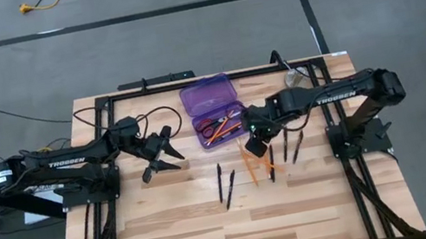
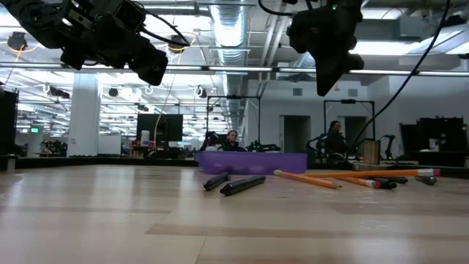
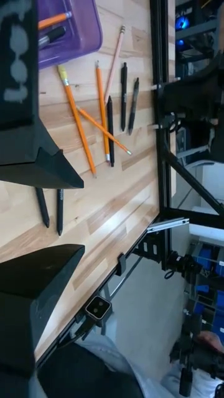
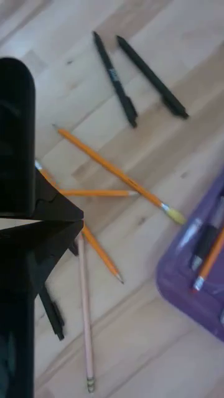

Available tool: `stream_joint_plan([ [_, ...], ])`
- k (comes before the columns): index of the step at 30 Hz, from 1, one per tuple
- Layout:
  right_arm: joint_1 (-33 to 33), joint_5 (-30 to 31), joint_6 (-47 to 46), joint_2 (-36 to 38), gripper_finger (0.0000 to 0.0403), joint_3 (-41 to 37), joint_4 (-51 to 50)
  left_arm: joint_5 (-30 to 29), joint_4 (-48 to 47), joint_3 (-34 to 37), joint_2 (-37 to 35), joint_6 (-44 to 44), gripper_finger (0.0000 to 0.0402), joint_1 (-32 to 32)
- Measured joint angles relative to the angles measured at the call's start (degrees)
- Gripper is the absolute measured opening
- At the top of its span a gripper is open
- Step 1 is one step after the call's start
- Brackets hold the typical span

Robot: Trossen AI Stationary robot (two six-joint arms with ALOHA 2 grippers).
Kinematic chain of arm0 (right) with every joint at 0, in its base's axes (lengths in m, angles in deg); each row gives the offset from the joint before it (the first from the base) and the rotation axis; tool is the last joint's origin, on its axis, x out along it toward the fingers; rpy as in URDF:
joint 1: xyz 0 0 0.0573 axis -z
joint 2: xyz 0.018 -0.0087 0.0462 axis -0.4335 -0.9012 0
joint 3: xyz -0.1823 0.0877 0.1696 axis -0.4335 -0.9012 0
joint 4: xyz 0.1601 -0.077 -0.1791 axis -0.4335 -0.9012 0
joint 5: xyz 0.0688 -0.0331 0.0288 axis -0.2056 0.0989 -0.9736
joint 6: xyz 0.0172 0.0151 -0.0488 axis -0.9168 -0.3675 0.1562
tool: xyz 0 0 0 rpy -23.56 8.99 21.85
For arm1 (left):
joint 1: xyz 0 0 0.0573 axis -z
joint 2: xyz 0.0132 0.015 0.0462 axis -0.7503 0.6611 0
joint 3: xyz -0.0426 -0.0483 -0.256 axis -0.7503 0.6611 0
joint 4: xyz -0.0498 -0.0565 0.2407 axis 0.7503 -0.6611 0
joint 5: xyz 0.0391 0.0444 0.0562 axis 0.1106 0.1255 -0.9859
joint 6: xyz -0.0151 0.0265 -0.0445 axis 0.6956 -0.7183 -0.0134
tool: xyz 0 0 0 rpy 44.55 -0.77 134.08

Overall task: Pick & place school supplies into a supply box
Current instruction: Put the yellow pencil into the purple supply box

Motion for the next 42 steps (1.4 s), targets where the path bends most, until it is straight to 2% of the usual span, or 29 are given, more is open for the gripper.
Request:
stream_joint_plan([
  [6, -3.63, -0.07, -0.4, -0.26, 0.0014, -1.26, 1.85, -0.04, -0.02, 0.0, 0.0, 0.28, 0.0144, 0.0],
  [14, -7.25, -0.41, 0.35, -8.69, 0.011, -1.21, 8.85, -0.88, -0.05, 0.0, -0.02, 0.24, 0.0144, 0.0],
  [19, -8.43, 0.71, 1.19, -15.3, 0.0144, -0.92, 9.53, -2.05, -0.39, -0.02, 0.0, 0.26, 0.0144, 0.04],
  [25, -9.16, 1.12, 1.46, -19.81, 0.0148, -0.62, 9.58, -2.05, -0.57, -0.02, 0.02, 0.26, 0.0144, 0.09],
  [42, -9.07, -0.64, 1.7, -24.59, 0.0129, -0.64, 6.81, -2.62, -1.71, -0.02, 0.07, 0.26, 0.0144, 0.34],
])
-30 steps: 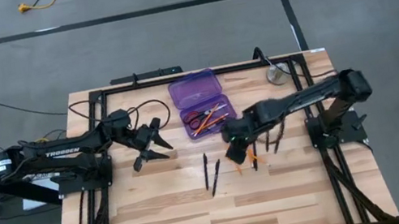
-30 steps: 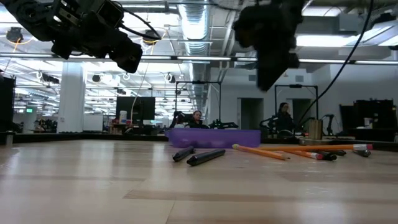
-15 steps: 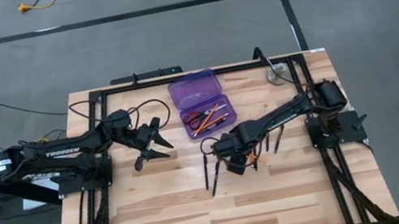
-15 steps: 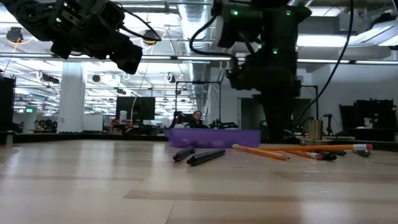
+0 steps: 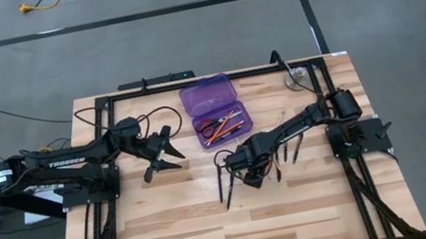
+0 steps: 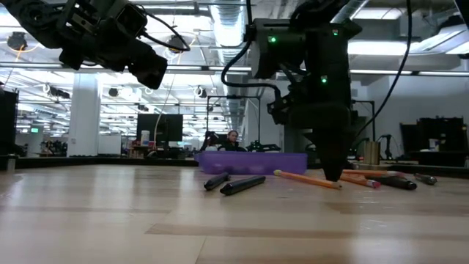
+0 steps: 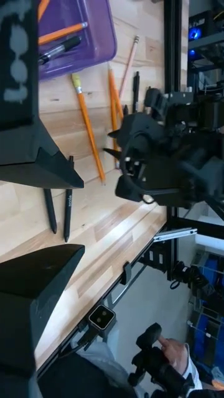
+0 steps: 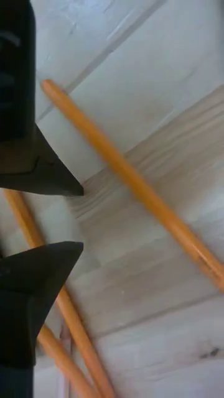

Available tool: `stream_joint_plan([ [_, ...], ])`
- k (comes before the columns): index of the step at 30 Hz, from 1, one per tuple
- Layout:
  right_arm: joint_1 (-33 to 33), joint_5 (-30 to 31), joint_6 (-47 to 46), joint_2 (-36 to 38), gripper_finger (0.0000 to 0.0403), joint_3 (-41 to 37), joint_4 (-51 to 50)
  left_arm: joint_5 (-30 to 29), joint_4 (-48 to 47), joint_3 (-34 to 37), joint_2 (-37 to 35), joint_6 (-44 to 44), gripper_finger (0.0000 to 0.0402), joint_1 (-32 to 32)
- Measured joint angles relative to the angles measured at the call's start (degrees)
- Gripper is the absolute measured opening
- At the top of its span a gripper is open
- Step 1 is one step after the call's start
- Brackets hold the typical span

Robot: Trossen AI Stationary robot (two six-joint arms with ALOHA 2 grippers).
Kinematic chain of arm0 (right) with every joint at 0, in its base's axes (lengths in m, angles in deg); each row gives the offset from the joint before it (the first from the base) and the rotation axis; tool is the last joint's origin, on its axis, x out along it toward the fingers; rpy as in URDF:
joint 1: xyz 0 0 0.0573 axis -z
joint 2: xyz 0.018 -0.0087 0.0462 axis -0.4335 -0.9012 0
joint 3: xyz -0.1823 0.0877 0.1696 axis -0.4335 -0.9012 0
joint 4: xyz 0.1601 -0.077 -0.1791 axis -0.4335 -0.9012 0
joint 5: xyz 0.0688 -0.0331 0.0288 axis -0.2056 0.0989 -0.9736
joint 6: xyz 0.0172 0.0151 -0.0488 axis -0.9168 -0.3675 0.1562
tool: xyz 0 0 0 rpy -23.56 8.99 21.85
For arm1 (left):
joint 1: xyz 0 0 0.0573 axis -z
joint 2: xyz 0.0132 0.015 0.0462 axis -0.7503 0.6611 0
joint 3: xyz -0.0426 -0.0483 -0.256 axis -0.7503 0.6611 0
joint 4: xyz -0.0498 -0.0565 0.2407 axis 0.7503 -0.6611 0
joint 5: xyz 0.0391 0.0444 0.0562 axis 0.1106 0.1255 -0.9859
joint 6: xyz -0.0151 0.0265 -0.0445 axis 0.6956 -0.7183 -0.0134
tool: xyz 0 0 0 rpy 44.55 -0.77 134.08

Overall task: Pick & place school supplies into a supply box
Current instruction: Put the yellow pencil into the purple supply box

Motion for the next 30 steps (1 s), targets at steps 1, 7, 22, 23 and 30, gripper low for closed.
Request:
stream_joint_plan([
  [1, 0.0, 0.02, -0.06, -0.06, 0.0129, -0.06, -0.29, 0.0, 0.16, 0.0, 0.0, -0.01, 0.0144, 0.03],
  [7, 0.0, 0.05, -0.06, -0.27, 0.0127, -0.01, -0.39, -0.04, -0.06, 0.0, 0.0, 0.0, 0.0144, 0.03],
  [22, -0.61, 12.12, -11.07, 9.11, 0.0127, 3.26, -7.28, -0.02, -0.01, 0.0, 0.0, 0.0, 0.0144, 0.03],
  [23, -0.07, 12.23, -13.45, 9.55, 0.0127, 3.26, -8.57, -0.02, 0.01, 0.0, 0.0, 0.0, 0.0144, 0.03],
  [30, 4.35, 10.28, -21.23, 9.51, 0.0127, 2.93, -15.42, -0.01, 0.01, 0.0, 0.0, 0.0, 0.0144, 0.04],
])
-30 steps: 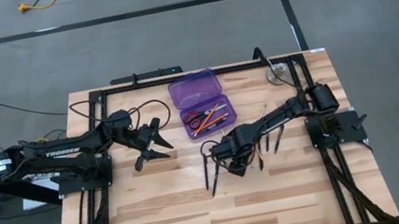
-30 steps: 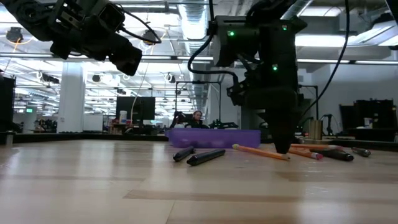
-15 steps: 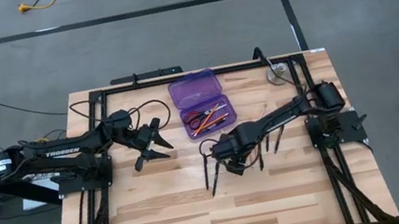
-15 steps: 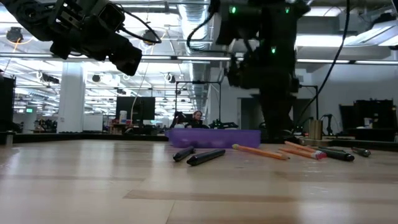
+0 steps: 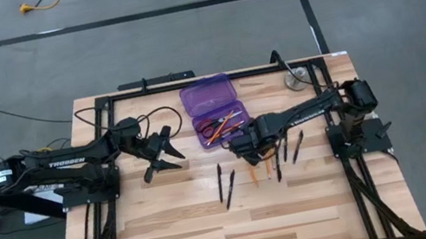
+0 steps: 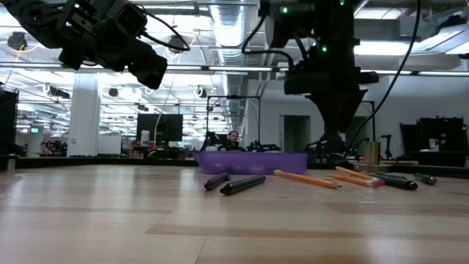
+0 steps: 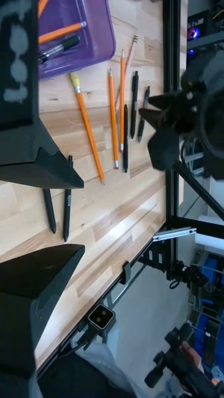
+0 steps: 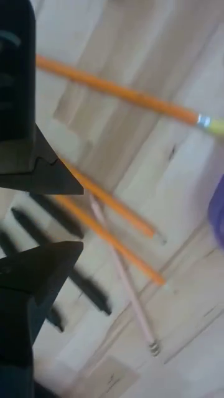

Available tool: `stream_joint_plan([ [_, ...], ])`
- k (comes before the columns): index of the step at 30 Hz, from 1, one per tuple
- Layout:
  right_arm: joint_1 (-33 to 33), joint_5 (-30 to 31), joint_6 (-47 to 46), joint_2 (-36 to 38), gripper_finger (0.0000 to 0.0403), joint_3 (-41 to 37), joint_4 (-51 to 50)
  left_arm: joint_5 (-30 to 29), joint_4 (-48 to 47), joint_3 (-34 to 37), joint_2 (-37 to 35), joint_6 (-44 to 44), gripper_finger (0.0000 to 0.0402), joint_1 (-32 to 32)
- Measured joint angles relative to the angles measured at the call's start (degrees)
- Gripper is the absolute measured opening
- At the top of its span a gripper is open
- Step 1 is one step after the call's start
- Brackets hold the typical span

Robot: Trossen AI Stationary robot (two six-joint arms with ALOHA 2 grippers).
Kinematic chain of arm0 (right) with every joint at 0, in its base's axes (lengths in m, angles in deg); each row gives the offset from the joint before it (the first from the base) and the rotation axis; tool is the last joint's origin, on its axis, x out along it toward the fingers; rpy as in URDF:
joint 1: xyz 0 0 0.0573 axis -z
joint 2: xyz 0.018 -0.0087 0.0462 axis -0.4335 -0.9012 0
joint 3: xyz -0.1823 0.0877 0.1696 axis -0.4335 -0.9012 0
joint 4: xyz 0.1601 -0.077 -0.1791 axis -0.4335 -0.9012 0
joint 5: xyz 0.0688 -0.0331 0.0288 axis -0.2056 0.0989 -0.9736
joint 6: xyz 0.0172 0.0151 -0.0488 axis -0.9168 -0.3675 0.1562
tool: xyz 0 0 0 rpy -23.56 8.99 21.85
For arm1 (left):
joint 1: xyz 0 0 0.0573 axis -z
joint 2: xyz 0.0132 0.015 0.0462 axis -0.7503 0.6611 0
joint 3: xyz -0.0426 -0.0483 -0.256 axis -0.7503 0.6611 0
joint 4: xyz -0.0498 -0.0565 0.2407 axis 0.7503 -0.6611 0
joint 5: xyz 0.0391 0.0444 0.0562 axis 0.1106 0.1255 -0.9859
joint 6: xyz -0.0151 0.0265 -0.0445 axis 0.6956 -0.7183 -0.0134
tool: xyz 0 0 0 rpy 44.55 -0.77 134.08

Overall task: Pick & place school supplies into a supply box
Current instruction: Put the yellow pencil into the purple supply box

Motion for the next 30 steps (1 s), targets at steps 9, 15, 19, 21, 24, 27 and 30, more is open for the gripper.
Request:
stream_joint_plan([
  [9, 5.88, -1.14, 0.96, 0.2, 0.0127, -3.69, -0.17, 0.02, -0.13, 0.0, 0.0, 0.0, 0.0144, 0.0],
  [15, 9.13, -1.14, 3.75, -0.86, 0.0127, -3.76, 0.79, 0.03, -0.2, 0.0, 0.0, 0.0, 0.0144, 0.01],
  [19, 10.79, -1.01, 5.06, -0.83, 0.0127, -3.76, 1.23, 0.04, -0.23, 0.0, 0.0, 0.0, 0.0144, 0.01],
  [21, 11.5, -0.93, 6.02, -0.74, 0.0127, -3.78, 1.09, 0.04, -0.27, 0.0, 0.0, 0.0, 0.0144, 0.01],
  [24, 12.31, -0.6, 7.1, -0.34, 0.0127, -4.77, 1.32, 0.04, -0.43, 0.0, 0.0, 0.0, 0.0144, 0.01],
  [27, 12.93, -0.62, 7.51, 0.59, 0.0127, -8.0, 1.12, 0.04, -0.5, 0.0, 0.0, 0.04, 0.0144, 0.01],
  [30, 13.06, -0.58, 6.16, 3.76, 0.0127, -12.55, 1.38, 0.04, -0.5, 0.0, 0.0, 0.18, 0.0144, 0.01],
])
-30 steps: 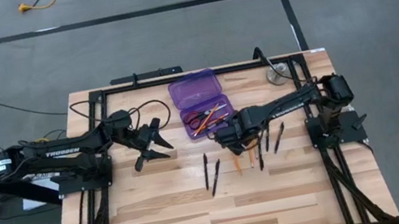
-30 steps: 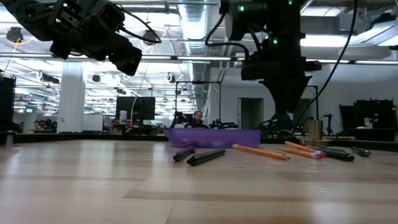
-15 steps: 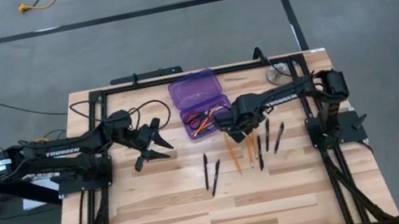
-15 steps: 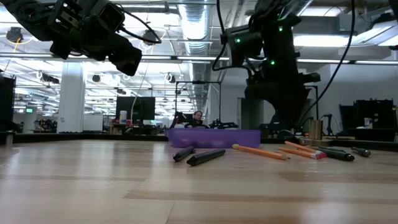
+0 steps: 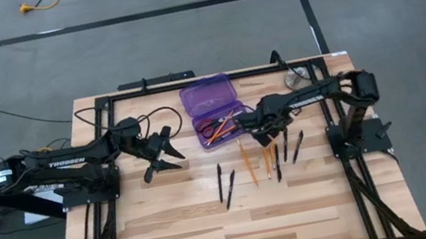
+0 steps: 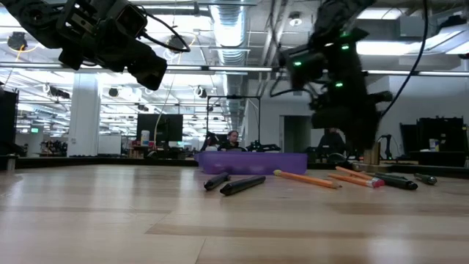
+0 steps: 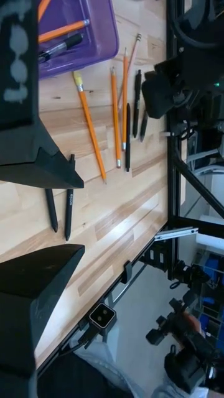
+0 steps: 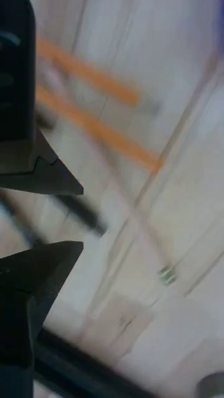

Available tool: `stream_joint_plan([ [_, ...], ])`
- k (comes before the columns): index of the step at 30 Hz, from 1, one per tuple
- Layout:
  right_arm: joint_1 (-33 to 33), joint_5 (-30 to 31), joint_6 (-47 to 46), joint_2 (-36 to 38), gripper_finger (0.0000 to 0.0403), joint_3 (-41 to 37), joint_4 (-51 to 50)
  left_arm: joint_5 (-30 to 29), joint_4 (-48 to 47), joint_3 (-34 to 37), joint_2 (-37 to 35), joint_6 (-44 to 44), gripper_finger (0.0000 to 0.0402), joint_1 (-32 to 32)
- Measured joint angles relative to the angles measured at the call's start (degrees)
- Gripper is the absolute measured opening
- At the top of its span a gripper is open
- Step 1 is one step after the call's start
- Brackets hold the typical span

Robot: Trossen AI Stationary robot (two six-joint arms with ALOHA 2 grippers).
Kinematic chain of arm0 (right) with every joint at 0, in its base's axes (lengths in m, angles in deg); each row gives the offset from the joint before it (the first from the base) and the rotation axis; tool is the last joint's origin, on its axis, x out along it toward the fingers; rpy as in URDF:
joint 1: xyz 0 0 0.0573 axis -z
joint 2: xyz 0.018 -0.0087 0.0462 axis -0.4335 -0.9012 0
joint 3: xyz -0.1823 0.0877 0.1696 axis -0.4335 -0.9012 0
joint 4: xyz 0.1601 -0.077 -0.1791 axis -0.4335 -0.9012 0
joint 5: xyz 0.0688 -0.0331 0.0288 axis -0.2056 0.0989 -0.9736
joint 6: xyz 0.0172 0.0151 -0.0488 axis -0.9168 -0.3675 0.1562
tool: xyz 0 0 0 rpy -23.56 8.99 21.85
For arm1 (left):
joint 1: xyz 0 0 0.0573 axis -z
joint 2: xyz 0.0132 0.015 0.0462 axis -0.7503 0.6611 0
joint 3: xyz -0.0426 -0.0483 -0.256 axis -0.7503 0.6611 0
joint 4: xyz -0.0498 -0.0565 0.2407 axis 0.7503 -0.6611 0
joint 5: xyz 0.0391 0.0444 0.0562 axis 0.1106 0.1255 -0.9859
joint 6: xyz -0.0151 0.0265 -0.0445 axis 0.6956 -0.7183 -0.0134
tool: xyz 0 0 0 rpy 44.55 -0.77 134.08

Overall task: Pick & place school supplies into a supply box
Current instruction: Put the yellow pencil into the purple supply box

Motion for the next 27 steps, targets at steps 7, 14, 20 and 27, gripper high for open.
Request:
stream_joint_plan([
  [7, -0.84, 0.9, -6.17, 17.32, 0.0127, -13.6, 13.7, 0.0, 0.13, 0.0, 0.0, 1.31, 0.0144, 0.0],
  [14, 0.21, -2.08, -7.95, 23.55, 0.0127, -20.69, 31.51, -0.02, 0.19, 0.0, 0.0, 1.5, 0.0144, 0.0],
  [20, -0.08, -1.97, -11.01, 19.43, 0.0127, -20.7, 30.6, -0.04, 0.3, 0.0, 0.0, 1.5, 0.0144, 0.0],
  [27, -0.14, -2.06, -11.24, 14.52, 0.0127, -19.6, 30.45, -0.02, 0.13, 0.0, 0.0, 1.43, 0.0144, 0.02],
])
